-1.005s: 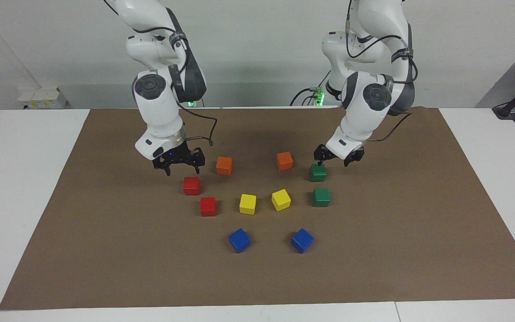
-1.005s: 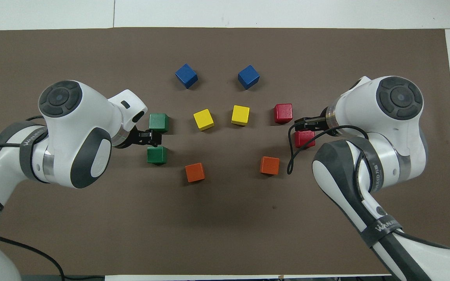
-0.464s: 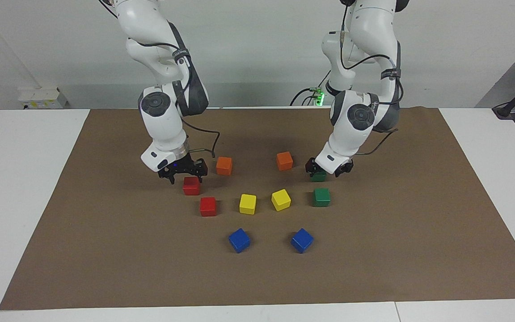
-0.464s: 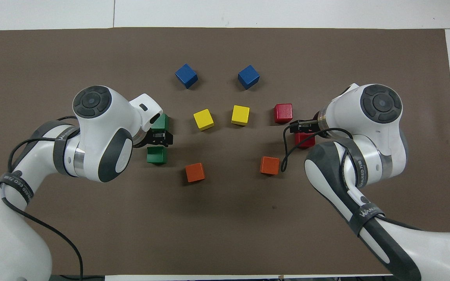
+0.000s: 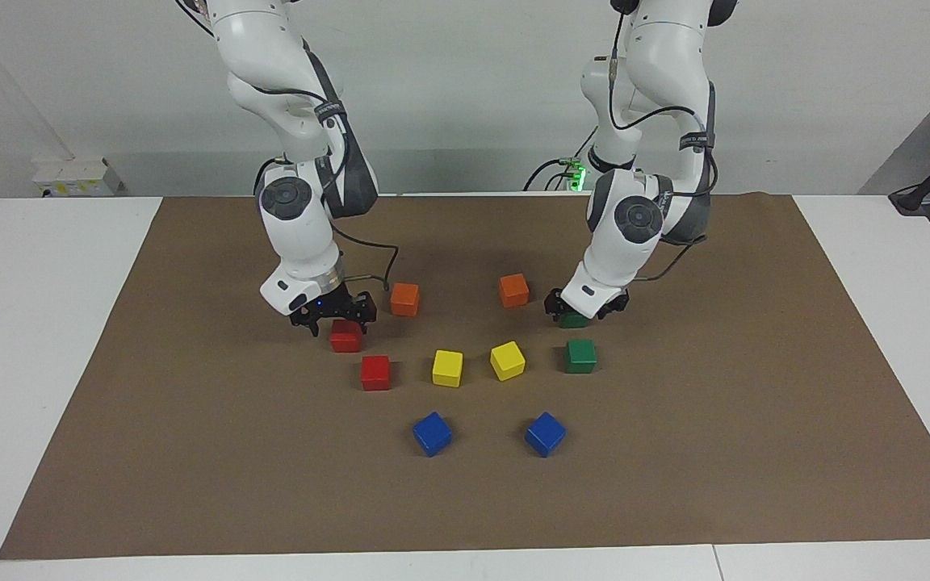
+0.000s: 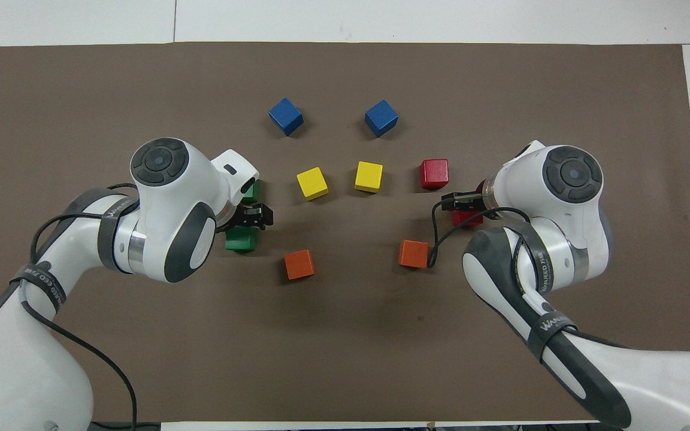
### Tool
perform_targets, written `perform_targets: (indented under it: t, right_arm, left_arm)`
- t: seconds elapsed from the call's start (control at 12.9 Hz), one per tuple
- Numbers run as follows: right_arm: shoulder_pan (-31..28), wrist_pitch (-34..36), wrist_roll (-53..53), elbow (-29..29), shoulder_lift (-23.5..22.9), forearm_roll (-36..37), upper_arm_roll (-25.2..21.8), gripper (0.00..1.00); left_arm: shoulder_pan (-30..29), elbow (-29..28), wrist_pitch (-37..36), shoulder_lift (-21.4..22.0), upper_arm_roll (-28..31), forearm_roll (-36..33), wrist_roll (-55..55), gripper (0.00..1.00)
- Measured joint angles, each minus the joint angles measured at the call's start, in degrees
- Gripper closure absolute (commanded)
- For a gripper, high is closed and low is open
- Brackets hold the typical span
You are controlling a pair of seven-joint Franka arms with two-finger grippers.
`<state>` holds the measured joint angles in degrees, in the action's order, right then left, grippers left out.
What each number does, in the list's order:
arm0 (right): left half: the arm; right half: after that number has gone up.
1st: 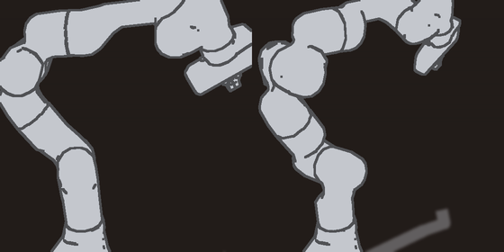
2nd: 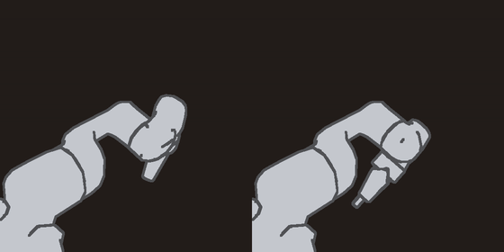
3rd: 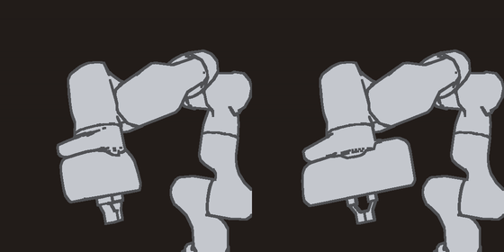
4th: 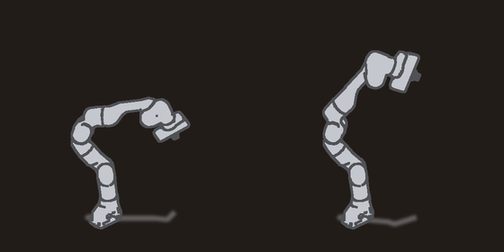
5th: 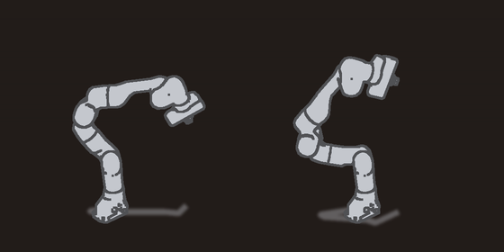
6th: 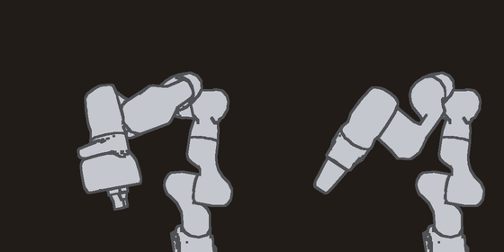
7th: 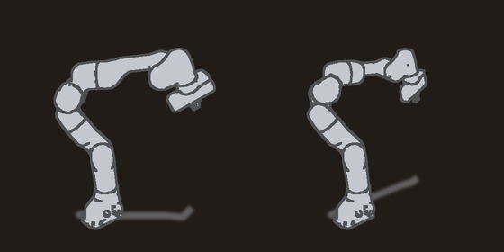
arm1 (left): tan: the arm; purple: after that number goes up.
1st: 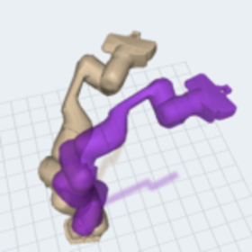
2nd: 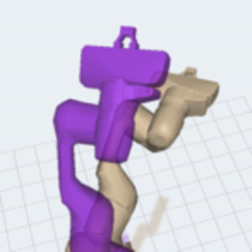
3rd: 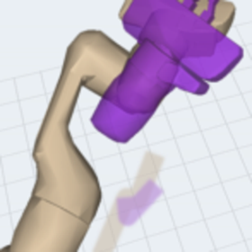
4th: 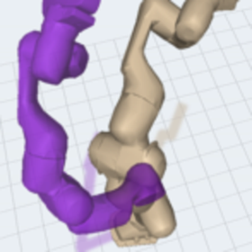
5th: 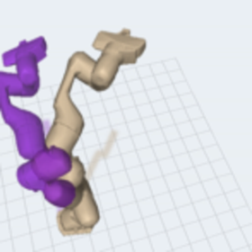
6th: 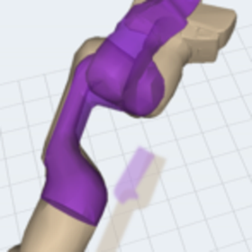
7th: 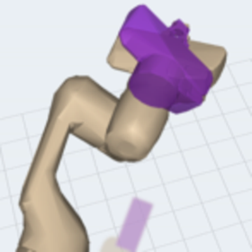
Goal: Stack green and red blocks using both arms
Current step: 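Carry the green cube outward with the left gripper while the right gripper carries red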
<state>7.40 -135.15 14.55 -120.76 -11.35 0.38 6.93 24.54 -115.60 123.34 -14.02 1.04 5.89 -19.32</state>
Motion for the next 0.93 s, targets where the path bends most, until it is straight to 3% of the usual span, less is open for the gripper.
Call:
perform_targets:
  t: [0.23, 0.31, 0.39, 0.62, 0.7, 0.77, 0.85, 0.93]
  right_arm:
    - [0.0, -1.0, 0.0, -1.5, -0.6, 0.0, 0.0, 0.26]
    - [0.1, -1.0, 0.0, -2.2, -0.6, 0.0, 0.0, 0.55]
    - [0.4, -1.0, 0.0, -2.7, -0.6, 0.0, 0.0, 0.96]
    - [0.6, -0.8, 0.0, -2.8, -0.5, 0.0, -0.1, 1.0]
    - [0.1, 0.5, -0.7, -1.7, -0.5, 0.0, -0.2, 1.0]
    - [-1.2, 3.9, -2.9, 1.1, -0.5, 0.0, -0.3, 1.0]
    - [-3.2, 7.9, -5.9, 4.9, -0.5, 0.0, -0.5, 1.0]
    - [-5.9, 11.3, -9.9, 8.9, -0.6, 0.0, -0.6, 1.0]
  left_arm:
    - [0.8, -2.0, 2.2, 0.0, 0.0, 0.0, -1.4, 0.0]
    - [0.8, -2.6, 2.8, 0.0, 0.0, 0.0, -1.5, 0.0]
    - [0.8, -2.8, 3.0, 0.0, 0.1, 0.0, -1.5, 0.0]
    - [0.8, -3.7, 3.9, 0.1, 0.1, 0.0, -1.6, 0.0]
    - [0.8, -4.2, 4.8, 0.2, 0.1, 0.0, -1.6, 0.05]
    - [0.8, -5.0, 5.9, 0.3, 0.1, 0.0, -1.6, 0.16]
    - [0.8, -5.6, 6.6, 0.4, 0.1, 0.0, -1.6, 0.46]
    - [0.8, -6.0, 7.1, 0.4, 0.1, 0.0, -1.6, 0.85]
